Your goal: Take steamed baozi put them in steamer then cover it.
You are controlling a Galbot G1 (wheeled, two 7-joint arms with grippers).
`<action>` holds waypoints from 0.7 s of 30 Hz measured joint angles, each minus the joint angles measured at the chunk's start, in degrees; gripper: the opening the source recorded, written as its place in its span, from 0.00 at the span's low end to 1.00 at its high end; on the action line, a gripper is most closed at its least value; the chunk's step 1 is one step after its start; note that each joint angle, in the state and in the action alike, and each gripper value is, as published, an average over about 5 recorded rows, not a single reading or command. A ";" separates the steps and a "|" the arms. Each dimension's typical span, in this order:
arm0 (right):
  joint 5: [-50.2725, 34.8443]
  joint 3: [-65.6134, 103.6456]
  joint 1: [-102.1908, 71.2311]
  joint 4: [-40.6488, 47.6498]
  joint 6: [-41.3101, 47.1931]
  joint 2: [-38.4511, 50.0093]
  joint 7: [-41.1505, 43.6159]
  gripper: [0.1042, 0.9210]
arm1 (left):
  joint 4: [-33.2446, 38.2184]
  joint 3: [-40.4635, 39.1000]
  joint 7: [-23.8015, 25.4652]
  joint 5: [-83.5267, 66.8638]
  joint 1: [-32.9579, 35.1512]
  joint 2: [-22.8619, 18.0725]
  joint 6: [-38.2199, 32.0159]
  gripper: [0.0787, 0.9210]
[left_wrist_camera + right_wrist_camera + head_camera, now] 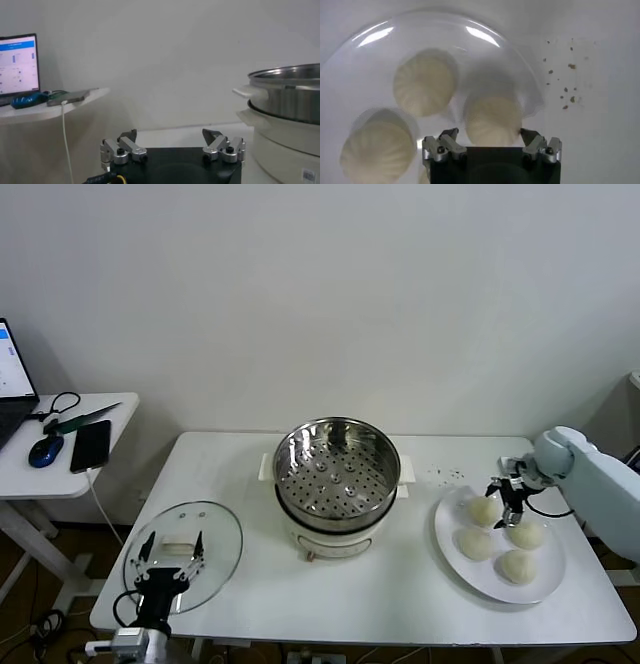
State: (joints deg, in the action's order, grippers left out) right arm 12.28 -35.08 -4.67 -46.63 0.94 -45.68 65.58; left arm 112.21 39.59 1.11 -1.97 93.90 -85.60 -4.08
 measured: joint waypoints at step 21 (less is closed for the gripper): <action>0.46 -2.11 2.22 2.34 -1.26 -1.29 1.28 0.68 | -1.08 -0.18 -0.08 -0.13 0.26 0.19 -0.52 0.88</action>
State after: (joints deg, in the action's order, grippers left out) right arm 12.74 -37.18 -2.44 -44.29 -0.32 -46.97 66.86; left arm 111.13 39.42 1.03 -2.10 94.16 -85.41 -4.60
